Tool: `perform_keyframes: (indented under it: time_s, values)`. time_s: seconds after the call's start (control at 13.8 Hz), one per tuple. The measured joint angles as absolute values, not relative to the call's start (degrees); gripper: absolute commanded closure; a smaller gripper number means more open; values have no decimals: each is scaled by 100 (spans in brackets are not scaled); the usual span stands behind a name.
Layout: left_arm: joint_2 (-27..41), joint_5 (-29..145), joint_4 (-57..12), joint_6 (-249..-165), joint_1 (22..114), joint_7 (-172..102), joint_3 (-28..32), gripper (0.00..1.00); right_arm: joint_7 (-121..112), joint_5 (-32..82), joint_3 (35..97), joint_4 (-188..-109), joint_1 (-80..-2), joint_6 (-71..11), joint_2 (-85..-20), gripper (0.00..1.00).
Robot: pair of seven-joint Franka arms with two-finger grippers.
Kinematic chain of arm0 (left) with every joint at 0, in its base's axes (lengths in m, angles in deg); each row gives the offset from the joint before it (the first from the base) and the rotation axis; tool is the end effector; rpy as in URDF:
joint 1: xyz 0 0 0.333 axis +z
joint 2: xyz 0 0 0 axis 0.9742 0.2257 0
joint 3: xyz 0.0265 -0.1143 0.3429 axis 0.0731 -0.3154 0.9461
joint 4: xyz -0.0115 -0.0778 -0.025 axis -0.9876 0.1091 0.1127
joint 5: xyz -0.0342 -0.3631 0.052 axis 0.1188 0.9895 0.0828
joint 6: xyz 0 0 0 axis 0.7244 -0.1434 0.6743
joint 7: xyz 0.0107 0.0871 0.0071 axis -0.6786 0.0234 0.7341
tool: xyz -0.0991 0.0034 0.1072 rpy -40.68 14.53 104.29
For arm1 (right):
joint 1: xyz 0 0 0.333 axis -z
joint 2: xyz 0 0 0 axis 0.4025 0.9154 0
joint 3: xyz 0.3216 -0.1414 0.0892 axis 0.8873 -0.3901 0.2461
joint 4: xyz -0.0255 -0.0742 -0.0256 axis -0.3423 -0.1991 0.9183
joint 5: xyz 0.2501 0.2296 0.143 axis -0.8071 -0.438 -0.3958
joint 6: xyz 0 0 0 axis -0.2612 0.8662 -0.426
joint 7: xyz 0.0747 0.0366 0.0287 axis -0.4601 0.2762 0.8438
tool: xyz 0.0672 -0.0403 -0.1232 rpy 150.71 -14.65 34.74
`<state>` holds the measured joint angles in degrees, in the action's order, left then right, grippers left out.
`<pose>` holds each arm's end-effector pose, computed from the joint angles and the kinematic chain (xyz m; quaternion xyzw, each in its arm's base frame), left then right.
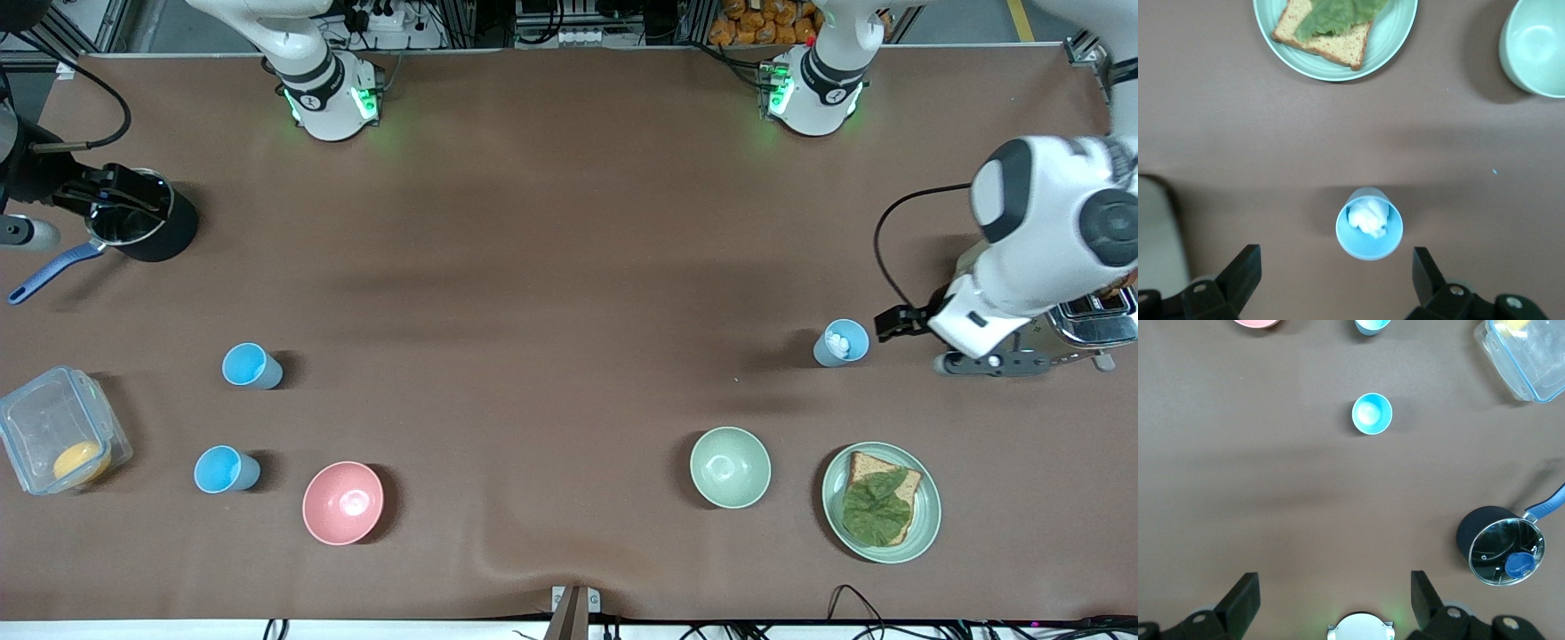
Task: Stack blue cups with both arms
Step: 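Reach the left gripper to the blue cup by the toaster and grasp it, then carry the blue cup toward the table center while the right gripper reaches another cup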
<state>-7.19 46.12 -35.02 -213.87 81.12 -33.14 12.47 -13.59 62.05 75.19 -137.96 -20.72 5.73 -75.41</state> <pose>0.5868 -0.0311 0.3961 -1.0000 0.0047 -0.0047 0.0072 0.5057 0.0063 0.6303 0.9966 -0.0300 -0.0768 0.0063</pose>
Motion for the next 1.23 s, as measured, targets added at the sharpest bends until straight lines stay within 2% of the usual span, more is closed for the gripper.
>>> perform_keyframes:
  time_s: [0.22, 0.72, 0.8, 0.87, 1.01, 1.23]
  values:
    - [-503, 4612, -4040, -22013, 8283, -3314, 1250, 0, -1359, 6205, 7521, -13796, -2073, 573, -7542, 0]
    - [21, 4612, -4285, -22606, 8384, -3314, 1251, 0, -1359, 6205, 7525, -13796, -2076, 573, -7542, 0]
    - [66, 4612, -4318, -22664, 8386, -3314, 1251, 5, -1359, 6205, 7526, -13796, -2076, 573, -7542, 0]
    - [119, 4612, -4334, -22717, 8386, -3314, 1250, 13, -1359, 6205, 7526, -13796, -2076, 573, -7541, 0]
    - [190, 4612, -4339, -22756, 8386, -3314, 1248, 38, -1359, 6204, 7529, -13796, -2079, 583, -7541, 0]
    - [226, 4612, -4339, -22766, 8385, -3314, 1238, 94, -1359, 6204, 7532, -13797, -2081, 595, -7533, 0]
